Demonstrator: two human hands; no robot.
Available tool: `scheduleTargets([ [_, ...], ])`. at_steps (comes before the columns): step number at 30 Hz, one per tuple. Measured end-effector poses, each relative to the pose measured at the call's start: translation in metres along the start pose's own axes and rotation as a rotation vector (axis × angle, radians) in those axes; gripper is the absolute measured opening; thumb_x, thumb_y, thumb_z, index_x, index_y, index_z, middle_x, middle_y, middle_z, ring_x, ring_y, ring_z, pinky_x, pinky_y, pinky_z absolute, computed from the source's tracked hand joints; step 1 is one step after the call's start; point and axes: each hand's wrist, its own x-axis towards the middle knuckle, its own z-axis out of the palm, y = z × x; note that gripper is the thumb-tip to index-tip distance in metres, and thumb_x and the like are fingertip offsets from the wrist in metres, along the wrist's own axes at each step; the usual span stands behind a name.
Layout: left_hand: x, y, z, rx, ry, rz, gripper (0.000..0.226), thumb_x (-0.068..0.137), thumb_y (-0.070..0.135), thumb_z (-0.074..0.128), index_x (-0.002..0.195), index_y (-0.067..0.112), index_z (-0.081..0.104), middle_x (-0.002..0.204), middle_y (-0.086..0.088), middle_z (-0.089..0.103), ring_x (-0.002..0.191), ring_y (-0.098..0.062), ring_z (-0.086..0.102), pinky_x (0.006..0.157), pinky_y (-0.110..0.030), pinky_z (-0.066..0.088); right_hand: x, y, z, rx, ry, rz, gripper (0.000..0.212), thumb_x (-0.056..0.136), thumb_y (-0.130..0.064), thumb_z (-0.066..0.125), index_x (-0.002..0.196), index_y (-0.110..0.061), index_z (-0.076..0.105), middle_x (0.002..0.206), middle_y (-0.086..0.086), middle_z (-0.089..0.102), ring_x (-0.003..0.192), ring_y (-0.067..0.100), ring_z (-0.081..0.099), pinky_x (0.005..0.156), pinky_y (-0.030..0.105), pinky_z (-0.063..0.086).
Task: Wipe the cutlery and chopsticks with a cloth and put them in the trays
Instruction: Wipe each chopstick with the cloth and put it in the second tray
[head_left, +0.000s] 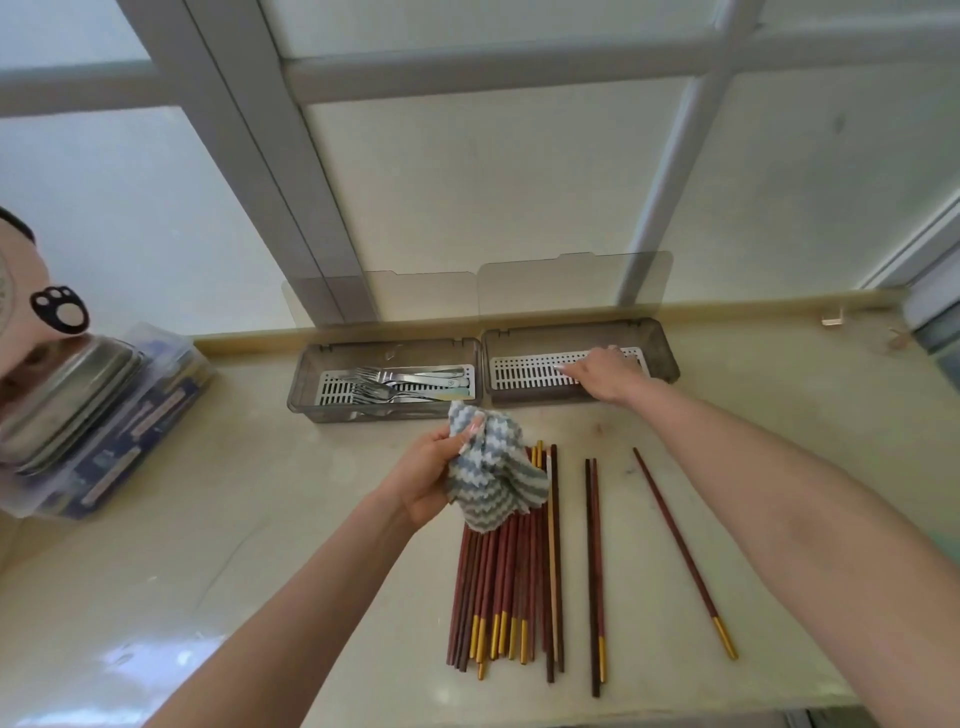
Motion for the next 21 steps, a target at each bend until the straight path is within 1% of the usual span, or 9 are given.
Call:
scheduleTargets([
  [1,0.0,0.0,0.0,-0.025,-0.022,-0.011,0.03,0.089,0.014,0.049,0.113,-0.002,0.054,0.101,-0.017,0.064,0.088,-0.026,0.065,0.076,-0.037,0.056,-0.008,-0.001,0.0,0.06,0.129,-0.032,0.041,0.098,-0.048,0.035,0.087,-0.022,0.065,0.121,0.014,0.06,0.117,0.031,0.053,0.096,0.04,0.041],
  [3,0.0,-0.001,-0.001,-0.093,-0.066,-0.042,0.03,0.091,0.013,0.043,0.114,-0.003,0.054,0.099,-0.018,0.067,0.085,-0.026,0.068,0.071,-0.036,0.058,-0.032,-0.001,0.003,0.177,0.396,-0.087,0.028,0.099,-0.032,0.043,0.104,-0.017,0.065,0.109,0.007,0.064,0.098,0.02,0.06,0.079,0.026,0.041],
  [5,0.001,-0.004,-0.005,-0.153,-0.067,-0.073,0.027,0.095,0.011,0.036,0.109,-0.002,0.055,0.09,-0.018,0.069,0.077,-0.025,0.07,0.062,-0.034,0.059,-0.063,-0.001,0.013,0.205,0.54,-0.147,0.02,0.097,-0.025,0.049,0.105,-0.014,0.064,0.1,0.002,0.066,0.083,0.014,0.061,0.067,0.02,0.04],
  [8,0.003,-0.007,-0.01,-0.154,-0.04,-0.099,0.027,0.095,0.01,0.034,0.112,-0.001,0.053,0.09,-0.019,0.069,0.077,-0.027,0.07,0.059,-0.035,0.059,-0.104,0.006,0.042,0.151,0.455,-0.054,0.013,0.095,-0.023,0.05,0.097,-0.017,0.062,0.094,0.0,0.066,0.08,0.018,0.063,0.065,0.027,0.047],
  [11,0.002,-0.005,-0.014,-0.202,-0.051,-0.101,0.024,0.085,0.01,0.054,0.106,-0.002,0.056,0.085,-0.02,0.071,0.072,-0.027,0.071,0.055,-0.038,0.058,-0.134,0.019,0.064,0.022,0.248,0.298,0.024,0.089,-0.021,0.053,0.111,-0.013,0.058,0.113,0.008,0.06,0.102,0.028,0.059,0.079,0.032,0.046],
  [13,0.003,-0.004,-0.02,-0.244,-0.06,-0.069,0.064,0.048,0.009,0.087,0.104,-0.001,0.058,0.087,-0.021,0.071,0.075,-0.029,0.071,0.057,-0.041,0.058,-0.151,0.03,0.074,-0.007,0.143,0.494,0.039,0.087,-0.018,0.056,0.123,-0.008,0.047,0.125,0.013,0.05,0.113,0.031,0.053,0.088,0.034,0.045],
  [15,0.008,-0.006,-0.025,-0.263,-0.072,-0.059,0.093,0.02,0.008,0.093,0.105,0.0,0.058,0.089,-0.021,0.071,0.075,-0.029,0.071,0.06,-0.043,0.058,-0.164,0.035,0.084,0.038,0.085,0.596,0.041,0.087,-0.014,0.054,0.125,-0.006,0.042,0.127,0.015,0.049,0.115,0.032,0.053,0.09,0.035,0.045],
  [19,0.005,-0.009,-0.013,-0.256,-0.036,-0.086,0.051,0.059,0.01,0.071,0.107,0.001,0.058,0.085,-0.02,0.071,0.071,-0.027,0.071,0.06,-0.041,0.058,-0.172,0.02,0.098,0.126,0.085,0.538,0.023,0.088,-0.009,0.051,0.111,-0.007,0.05,0.113,0.012,0.063,0.103,0.029,0.061,0.075,0.031,0.047],
  [21,0.004,-0.011,-0.009,-0.272,-0.054,-0.081,0.055,0.049,0.008,0.081,0.1,-0.001,0.062,0.086,-0.021,0.07,0.071,-0.029,0.071,0.055,-0.042,0.058,-0.174,0.004,0.1,0.222,0.089,0.533,0.024,0.089,-0.018,0.054,0.11,-0.007,0.05,0.109,0.009,0.063,0.1,0.028,0.062,0.069,0.026,0.043],
])
